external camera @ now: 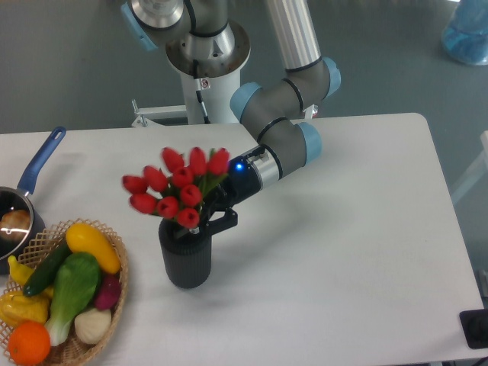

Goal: Insert the flowers into the vase
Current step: 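Open the gripper to release the tulip stems in the vase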

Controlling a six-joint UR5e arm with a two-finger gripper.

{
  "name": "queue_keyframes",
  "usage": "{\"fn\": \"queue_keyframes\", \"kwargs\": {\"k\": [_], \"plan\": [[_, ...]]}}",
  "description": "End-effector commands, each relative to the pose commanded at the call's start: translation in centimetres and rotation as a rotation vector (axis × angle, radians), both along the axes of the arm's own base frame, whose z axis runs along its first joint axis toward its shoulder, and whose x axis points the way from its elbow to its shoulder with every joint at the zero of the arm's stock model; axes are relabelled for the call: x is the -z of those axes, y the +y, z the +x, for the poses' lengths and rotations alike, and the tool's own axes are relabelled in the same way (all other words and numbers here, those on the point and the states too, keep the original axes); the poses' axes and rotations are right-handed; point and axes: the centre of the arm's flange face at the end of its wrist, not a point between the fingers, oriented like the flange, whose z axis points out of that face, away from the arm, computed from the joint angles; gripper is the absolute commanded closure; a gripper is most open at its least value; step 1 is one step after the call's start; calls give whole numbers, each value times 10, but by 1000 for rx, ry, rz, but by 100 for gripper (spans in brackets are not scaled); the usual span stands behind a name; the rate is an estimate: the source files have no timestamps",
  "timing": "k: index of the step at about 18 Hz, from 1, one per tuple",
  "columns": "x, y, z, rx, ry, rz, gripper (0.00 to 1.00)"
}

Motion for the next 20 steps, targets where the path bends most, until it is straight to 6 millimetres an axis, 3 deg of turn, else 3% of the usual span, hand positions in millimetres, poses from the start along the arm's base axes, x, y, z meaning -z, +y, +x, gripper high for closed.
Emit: {"fn": "queue_keyframes", "kwargs": {"k": [10,13,20], "plan": [[0,0,-1,-2,0,0,23],[0,-1,-2,-3,0,0,13],[-1,-2,-4,-8,2,3,10]]}}
